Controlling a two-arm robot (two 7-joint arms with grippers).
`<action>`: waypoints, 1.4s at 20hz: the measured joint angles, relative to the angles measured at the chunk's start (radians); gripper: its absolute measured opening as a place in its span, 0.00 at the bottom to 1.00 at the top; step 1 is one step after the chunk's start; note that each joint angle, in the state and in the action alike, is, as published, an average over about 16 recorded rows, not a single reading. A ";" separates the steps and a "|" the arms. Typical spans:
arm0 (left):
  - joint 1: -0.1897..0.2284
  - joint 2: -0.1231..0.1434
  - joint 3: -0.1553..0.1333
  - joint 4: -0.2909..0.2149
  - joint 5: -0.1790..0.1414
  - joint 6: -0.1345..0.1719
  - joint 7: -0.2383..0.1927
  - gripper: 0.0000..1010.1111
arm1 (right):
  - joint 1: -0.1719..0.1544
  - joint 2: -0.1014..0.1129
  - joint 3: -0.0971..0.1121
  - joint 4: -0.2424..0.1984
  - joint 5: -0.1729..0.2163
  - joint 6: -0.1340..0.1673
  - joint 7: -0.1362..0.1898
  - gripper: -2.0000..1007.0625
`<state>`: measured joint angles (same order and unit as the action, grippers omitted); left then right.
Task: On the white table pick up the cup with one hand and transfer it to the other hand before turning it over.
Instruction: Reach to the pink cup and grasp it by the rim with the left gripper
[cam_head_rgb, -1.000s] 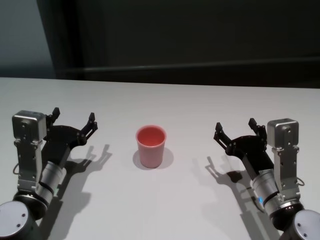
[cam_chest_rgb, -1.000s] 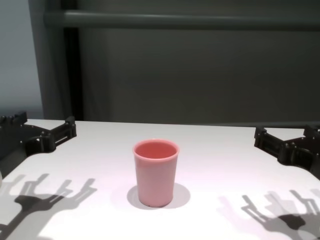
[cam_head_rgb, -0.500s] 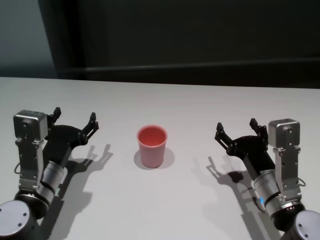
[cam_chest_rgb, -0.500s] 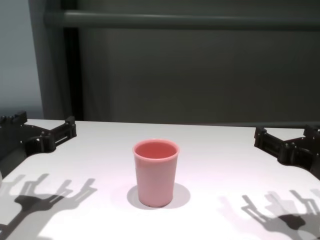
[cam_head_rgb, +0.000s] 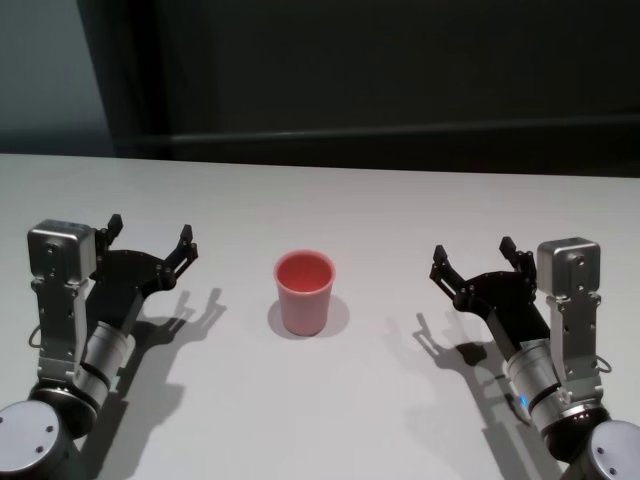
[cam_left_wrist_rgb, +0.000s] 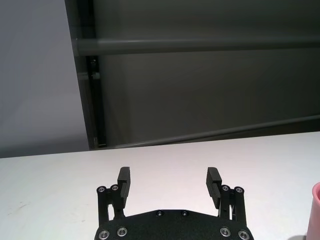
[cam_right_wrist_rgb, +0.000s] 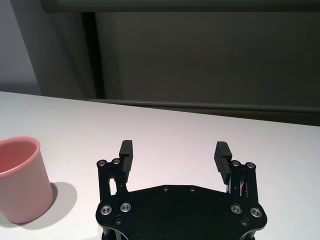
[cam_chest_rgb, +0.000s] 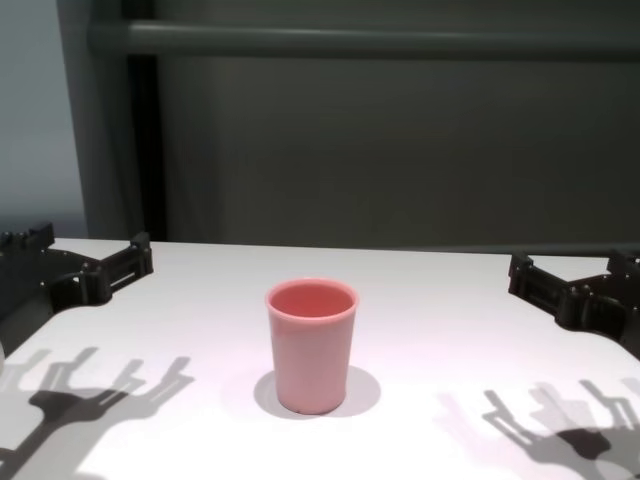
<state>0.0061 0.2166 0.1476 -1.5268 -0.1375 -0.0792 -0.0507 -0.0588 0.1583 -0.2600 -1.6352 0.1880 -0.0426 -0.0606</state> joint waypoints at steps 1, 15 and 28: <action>0.000 0.000 0.000 0.000 0.000 0.000 0.000 0.99 | 0.000 0.000 0.000 0.000 0.000 0.000 0.000 0.99; 0.002 0.003 -0.003 -0.006 0.008 0.001 -0.006 0.99 | 0.000 0.000 0.000 0.000 0.000 0.000 0.000 0.99; 0.003 0.079 -0.003 -0.070 0.087 0.037 -0.104 0.99 | 0.000 0.000 0.000 0.000 0.000 0.000 0.000 0.99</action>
<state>0.0095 0.2957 0.1449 -1.5964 -0.0500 -0.0418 -0.1548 -0.0588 0.1583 -0.2601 -1.6351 0.1880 -0.0425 -0.0606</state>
